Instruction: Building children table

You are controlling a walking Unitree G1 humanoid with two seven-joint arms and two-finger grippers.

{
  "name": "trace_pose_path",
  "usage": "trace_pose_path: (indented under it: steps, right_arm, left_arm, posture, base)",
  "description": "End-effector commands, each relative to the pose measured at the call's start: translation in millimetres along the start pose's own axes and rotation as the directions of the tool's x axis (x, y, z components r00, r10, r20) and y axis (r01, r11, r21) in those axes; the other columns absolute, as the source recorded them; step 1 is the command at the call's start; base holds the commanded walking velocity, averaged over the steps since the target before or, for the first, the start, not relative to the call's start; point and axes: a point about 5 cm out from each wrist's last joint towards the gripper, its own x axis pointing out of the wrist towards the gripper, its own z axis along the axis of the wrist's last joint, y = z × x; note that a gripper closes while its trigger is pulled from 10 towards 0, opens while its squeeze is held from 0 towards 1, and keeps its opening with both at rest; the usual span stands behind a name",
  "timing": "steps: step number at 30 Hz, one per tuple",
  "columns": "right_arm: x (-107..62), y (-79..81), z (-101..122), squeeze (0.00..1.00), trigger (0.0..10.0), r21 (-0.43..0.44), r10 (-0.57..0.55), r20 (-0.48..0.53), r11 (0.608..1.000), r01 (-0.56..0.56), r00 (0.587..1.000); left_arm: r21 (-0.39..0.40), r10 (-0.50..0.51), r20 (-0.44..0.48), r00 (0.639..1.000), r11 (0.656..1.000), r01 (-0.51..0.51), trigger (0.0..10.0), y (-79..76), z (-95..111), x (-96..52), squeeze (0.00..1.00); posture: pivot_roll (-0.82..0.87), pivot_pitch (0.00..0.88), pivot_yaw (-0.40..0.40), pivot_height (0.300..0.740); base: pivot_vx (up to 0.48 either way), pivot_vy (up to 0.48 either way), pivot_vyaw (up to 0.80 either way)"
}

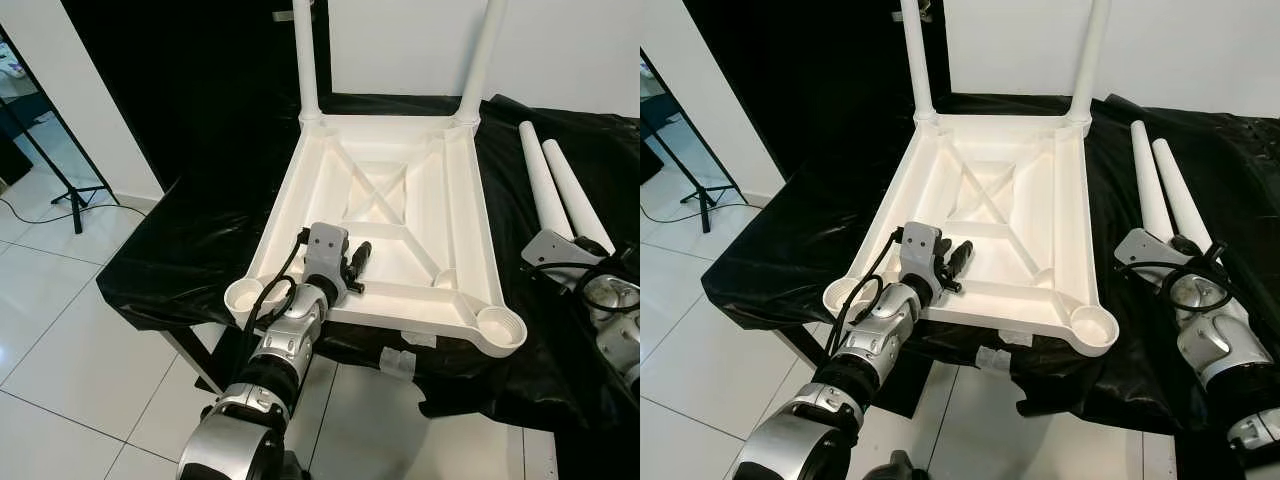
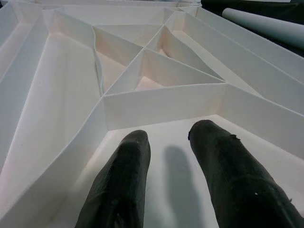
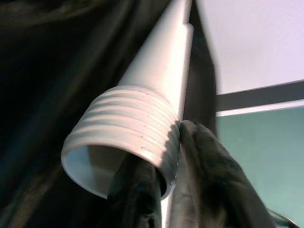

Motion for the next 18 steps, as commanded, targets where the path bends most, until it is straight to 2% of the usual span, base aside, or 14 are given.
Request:
trace_pose_path:
  steps: [1,2,6,8,9,10,13,14,16,18]
  right_arm:
    - [-3.1,15.4,-4,0.0,0.0,0.003,0.047,-0.014,0.999,-0.047,0.999]
    - [-2.8,16.1,-4,0.0,0.0,0.006,0.042,-0.014,0.999,-0.042,0.999]
    - [-29.5,38.9,-10,0.0,0.0,0.054,-0.12,-0.069,0.991,0.124,0.99]
    - [-32.0,40.5,-9,0.0,0.0,0.058,-0.147,-0.069,0.987,0.151,0.987]
    - [-37.1,41.0,-10,0.0,0.0,0.031,-0.22,-0.077,0.974,0.222,0.973]
    - [-37.1,41.0,-10,0.0,0.0,0.031,-0.22,-0.077,0.974,0.222,0.973]
    - [-50.0,33.1,-12,0.0,0.0,-0.052,-0.421,-0.071,0.907,0.418,0.904]
    - [-50.0,33.1,-12,0.0,0.0,-0.052,-0.421,-0.071,0.907,0.418,0.904]
    - [-57.0,20.7,-11,0.0,0.0,-0.088,-0.528,-0.047,0.848,0.523,0.848]
    - [-66.2,0.8,-8,0.0,0.0,-0.122,-0.647,-0.011,0.758,0.641,0.763]
  left_arm:
    - [0.006,0.072,-0.028,0.997,0.997,-0.072,10.0,4.4,-9,-4.5,0.0]
    - [0.006,0.072,-0.028,0.997,0.997,-0.072,10.0,4.5,-9,-4.6,0.0]
    - [0.003,0.064,-0.037,0.997,0.998,-0.064,10.0,3.9,-11,-4.8,0.0]
    - [0.003,0.061,-0.039,0.997,0.998,-0.061,10.0,3.5,-11,-4.6,0.0]
    - [0.004,0.048,-0.042,0.998,0.999,-0.047,10.0,1.3,-11,-3.4,0.0]
    - [0.004,0.048,-0.042,0.998,0.999,-0.047,10.0,1.3,-11,-3.4,0.0]
    - [0.001,0.005,-0.041,0.999,1.0,-0.005,10.0,-6.1,-8,1.7,0.0]
    - [0.001,0.005,-0.041,0.999,1.0,-0.005,10.0,-6.1,-8,1.7,0.0]
    - [-0.015,-0.018,-0.031,0.999,1.0,0.018,10.0,-9.9,-5,4.8,0.0]
    - [-0.051,-0.053,-0.02,0.998,0.997,0.052,10.0,-14.3,-2,7.1,0.0]
  posture:
    - [0.1,0.0,0.014,0.74]
    - [0.1,0.0,0.014,0.74]
    - [0.07,0.0,0.029,0.74]
    - [0.07,0.0,0.029,0.74]
    - [0.04,0.0,0.05,0.74]
    - [0.04,0.0,0.05,0.74]
    - [0.02,0.0,0.066,0.74]
    - [0.02,0.0,0.066,0.74]
    - [0.01,0.0,0.072,0.74]
    - [-0.01,0.0,0.08,0.74]
  base:
    - [0.0,0.0,0.0]
    - [0.0,0.0,0.0]
    - [0.0,0.0,0.0]
    - [0.0,0.0,0.0]
    - [0.0,0.0,0.0]
    - [0.0,0.0,0.0]
    - [0.0,0.0,0.0]
    - [0.0,0.0,0.0]
    - [0.0,0.0,0.0]
    - [0.0,0.0,0.0]
